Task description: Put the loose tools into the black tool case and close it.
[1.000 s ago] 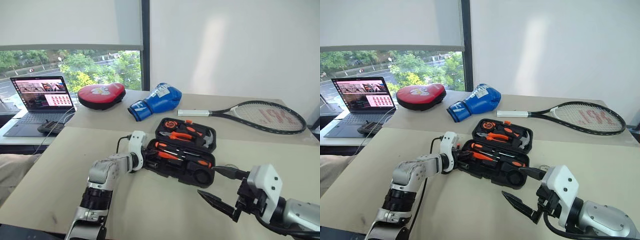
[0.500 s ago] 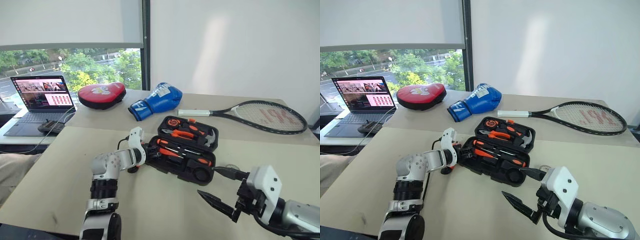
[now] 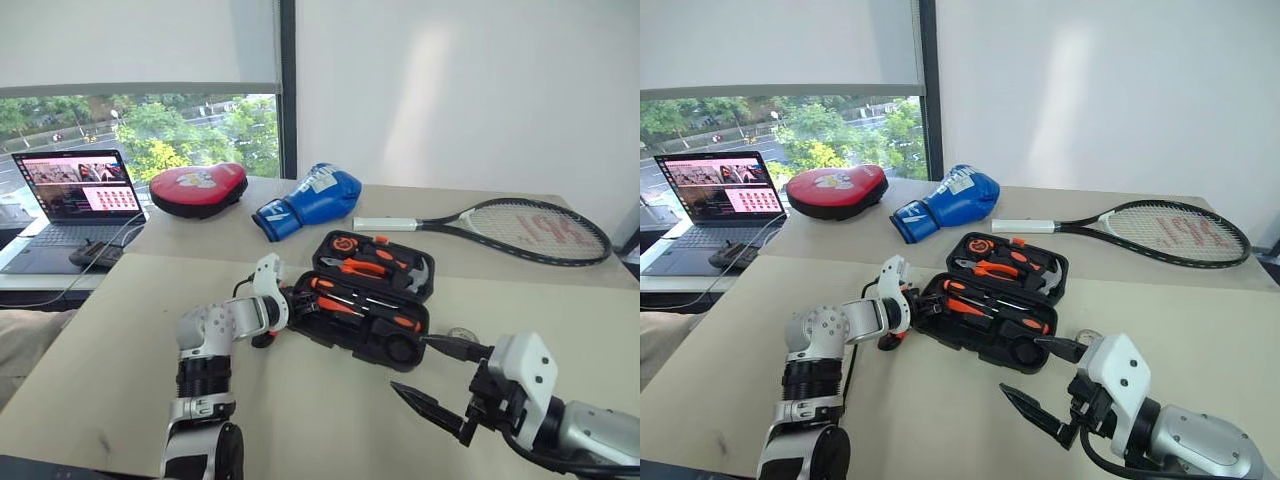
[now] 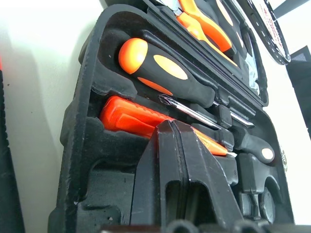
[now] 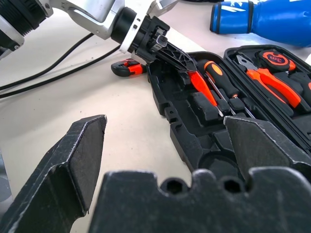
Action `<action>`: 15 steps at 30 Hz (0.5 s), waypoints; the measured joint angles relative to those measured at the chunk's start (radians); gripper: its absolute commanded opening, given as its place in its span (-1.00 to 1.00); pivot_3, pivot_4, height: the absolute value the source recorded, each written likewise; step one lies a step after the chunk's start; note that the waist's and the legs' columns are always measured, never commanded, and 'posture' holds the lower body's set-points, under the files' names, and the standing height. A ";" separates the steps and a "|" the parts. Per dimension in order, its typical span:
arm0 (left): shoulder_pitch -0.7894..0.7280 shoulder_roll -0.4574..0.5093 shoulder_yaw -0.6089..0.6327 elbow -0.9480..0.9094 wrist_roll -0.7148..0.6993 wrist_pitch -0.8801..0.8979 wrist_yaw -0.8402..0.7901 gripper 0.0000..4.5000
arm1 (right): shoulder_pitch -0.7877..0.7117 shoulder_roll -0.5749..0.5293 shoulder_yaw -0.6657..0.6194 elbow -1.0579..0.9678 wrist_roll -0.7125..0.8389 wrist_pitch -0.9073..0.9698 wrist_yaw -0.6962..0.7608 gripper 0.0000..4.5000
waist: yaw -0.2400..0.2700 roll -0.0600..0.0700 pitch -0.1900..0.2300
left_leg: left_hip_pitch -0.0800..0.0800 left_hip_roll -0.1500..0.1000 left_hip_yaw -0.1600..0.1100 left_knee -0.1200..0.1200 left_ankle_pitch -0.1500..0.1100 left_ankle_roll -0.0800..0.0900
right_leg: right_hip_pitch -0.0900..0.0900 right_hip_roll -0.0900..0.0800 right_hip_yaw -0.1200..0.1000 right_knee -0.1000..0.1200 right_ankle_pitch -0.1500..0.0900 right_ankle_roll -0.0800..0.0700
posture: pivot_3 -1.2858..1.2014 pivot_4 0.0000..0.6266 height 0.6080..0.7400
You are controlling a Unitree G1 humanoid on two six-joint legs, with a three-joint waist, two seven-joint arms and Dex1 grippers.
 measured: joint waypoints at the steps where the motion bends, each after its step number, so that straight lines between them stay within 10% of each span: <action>1: -0.018 -0.011 0.020 0.019 -0.002 0.005 0.017 -0.99 | 0.000 0.000 0.000 0.000 -0.001 0.000 0.000 1.00 | 0.002 0.000 0.000 | 0.000 0.000 0.000 0.000 0.000 0.000 | 0.000 0.000 0.000 -0.001 0.001 0.000 | 0.03 -0.52 1.00; 15: -0.066 0.012 0.065 0.023 -0.027 -0.135 -0.017 -0.77 | 0.037 0.019 0.002 -0.007 -0.010 -0.003 0.001 1.00 | -0.016 -0.001 0.001 | -0.006 0.000 0.000 -0.004 0.003 -0.012 | -0.007 0.001 0.001 -0.004 0.003 0.000 | 0.03 -0.52 1.00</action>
